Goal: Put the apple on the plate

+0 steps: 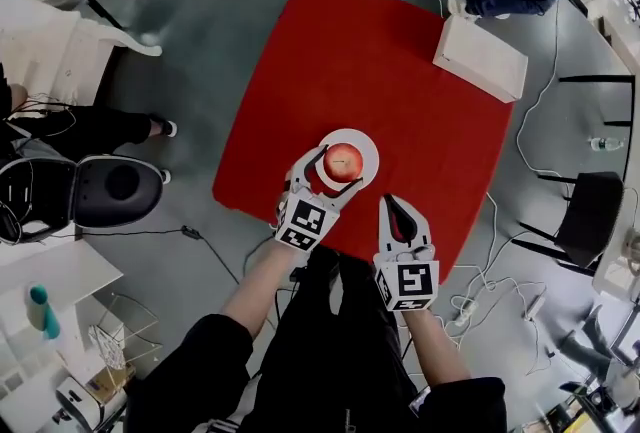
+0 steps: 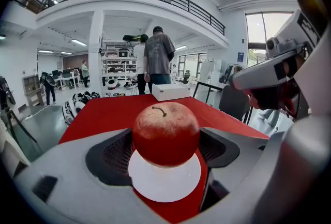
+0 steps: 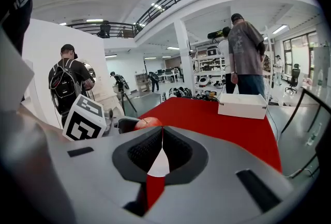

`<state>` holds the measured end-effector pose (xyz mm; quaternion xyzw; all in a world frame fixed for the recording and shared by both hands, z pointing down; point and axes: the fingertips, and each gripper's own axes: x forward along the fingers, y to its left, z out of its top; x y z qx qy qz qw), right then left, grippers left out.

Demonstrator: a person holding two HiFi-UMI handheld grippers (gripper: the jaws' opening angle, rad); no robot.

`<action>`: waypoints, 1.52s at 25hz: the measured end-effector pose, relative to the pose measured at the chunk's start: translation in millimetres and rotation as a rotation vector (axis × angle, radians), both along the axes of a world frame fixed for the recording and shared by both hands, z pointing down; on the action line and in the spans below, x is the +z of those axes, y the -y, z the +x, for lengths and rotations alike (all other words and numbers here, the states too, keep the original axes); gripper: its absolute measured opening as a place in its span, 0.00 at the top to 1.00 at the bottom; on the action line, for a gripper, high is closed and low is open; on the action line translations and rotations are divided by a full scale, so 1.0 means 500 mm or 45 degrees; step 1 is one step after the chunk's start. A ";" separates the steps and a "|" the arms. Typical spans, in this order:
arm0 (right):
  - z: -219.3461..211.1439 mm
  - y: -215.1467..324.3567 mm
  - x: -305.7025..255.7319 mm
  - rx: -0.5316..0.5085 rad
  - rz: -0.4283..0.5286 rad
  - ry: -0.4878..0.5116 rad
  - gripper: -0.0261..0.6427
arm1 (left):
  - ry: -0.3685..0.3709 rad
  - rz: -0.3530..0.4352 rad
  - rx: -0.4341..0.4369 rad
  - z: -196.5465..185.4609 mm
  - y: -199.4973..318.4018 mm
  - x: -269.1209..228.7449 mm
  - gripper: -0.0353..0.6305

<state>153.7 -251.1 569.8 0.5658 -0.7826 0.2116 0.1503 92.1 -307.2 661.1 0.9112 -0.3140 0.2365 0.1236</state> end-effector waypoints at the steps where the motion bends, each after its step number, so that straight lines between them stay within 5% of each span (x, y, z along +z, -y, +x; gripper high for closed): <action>1: 0.002 0.001 0.008 0.000 -0.010 0.002 0.94 | 0.004 -0.006 -0.001 0.002 0.001 0.012 0.35; 21: 0.017 -0.018 0.071 -0.008 -0.106 -0.007 0.94 | 0.119 -0.043 0.062 0.036 0.009 0.154 0.35; 38: 0.013 -0.048 0.080 -0.011 -0.125 -0.012 0.94 | 0.172 -0.009 0.145 0.041 -0.009 0.170 0.35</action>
